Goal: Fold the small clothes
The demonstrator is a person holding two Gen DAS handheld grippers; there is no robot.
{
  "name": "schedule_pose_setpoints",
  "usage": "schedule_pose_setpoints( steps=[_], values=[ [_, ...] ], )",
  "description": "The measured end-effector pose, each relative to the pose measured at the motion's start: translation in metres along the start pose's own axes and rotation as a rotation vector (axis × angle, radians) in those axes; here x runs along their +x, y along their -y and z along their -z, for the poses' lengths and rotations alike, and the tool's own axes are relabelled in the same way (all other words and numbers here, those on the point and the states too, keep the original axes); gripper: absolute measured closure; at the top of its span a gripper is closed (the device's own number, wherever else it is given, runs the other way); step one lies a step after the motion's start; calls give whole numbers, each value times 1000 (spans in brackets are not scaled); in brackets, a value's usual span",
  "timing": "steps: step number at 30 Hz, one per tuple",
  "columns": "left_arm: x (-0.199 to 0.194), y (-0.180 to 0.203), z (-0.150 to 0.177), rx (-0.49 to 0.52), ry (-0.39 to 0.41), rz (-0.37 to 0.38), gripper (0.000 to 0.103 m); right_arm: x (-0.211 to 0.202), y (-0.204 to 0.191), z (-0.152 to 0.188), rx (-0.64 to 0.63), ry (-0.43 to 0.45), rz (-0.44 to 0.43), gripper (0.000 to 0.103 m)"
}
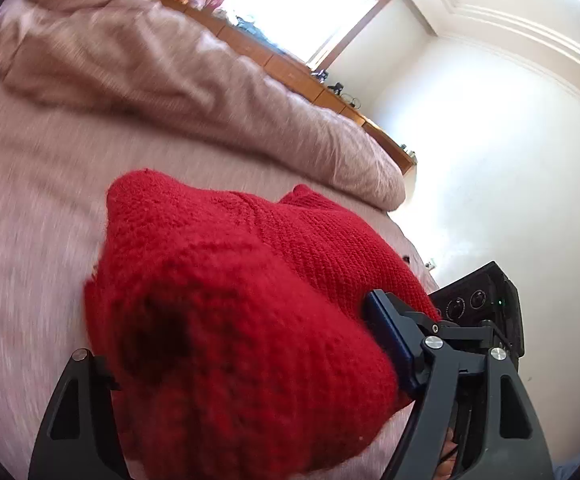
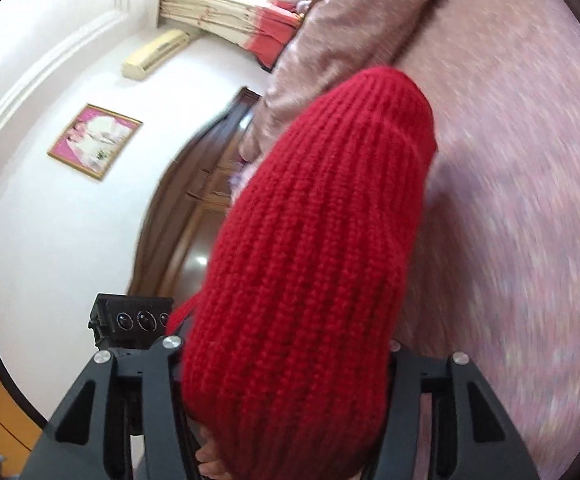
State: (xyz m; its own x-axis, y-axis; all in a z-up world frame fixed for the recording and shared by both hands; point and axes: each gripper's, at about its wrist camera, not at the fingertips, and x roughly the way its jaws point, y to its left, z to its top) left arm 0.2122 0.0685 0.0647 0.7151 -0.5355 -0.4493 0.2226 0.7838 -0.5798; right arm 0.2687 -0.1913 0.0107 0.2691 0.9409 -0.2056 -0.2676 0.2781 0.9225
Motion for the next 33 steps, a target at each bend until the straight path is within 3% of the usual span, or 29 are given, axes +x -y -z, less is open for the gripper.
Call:
schedule_pose_setpoints(
  steps=[9,11,13,15,17,18,19,21,25,33],
  values=[
    [81,39,-116,83,107,42,30,-1,-17,-138,-110,101,-68,47],
    [108,41,-126,95,78,12,30,-4,-6,-165,-112,117,-74,47],
    [144,33,-117,78,11,-19,30,-7,22,-183,-85,98,-21,47],
    [187,15,-92,31,-100,-42,30,-11,52,-184,-59,70,63,46],
    [235,-12,-50,-36,-280,-60,31,-15,94,-178,4,0,228,46],
    [240,-16,-40,-34,-290,-54,29,-16,112,-174,40,-39,316,46],
    [230,-12,-31,21,-192,-27,28,-18,128,-168,76,-68,361,46],
    [221,-4,-25,67,-147,-31,28,-32,137,-158,91,-31,268,45],
    [223,-7,-25,26,-167,-49,26,-31,132,-156,83,-29,313,43],
    [222,-5,-26,11,-157,-72,24,-41,142,-152,127,-24,289,38]
  ],
)
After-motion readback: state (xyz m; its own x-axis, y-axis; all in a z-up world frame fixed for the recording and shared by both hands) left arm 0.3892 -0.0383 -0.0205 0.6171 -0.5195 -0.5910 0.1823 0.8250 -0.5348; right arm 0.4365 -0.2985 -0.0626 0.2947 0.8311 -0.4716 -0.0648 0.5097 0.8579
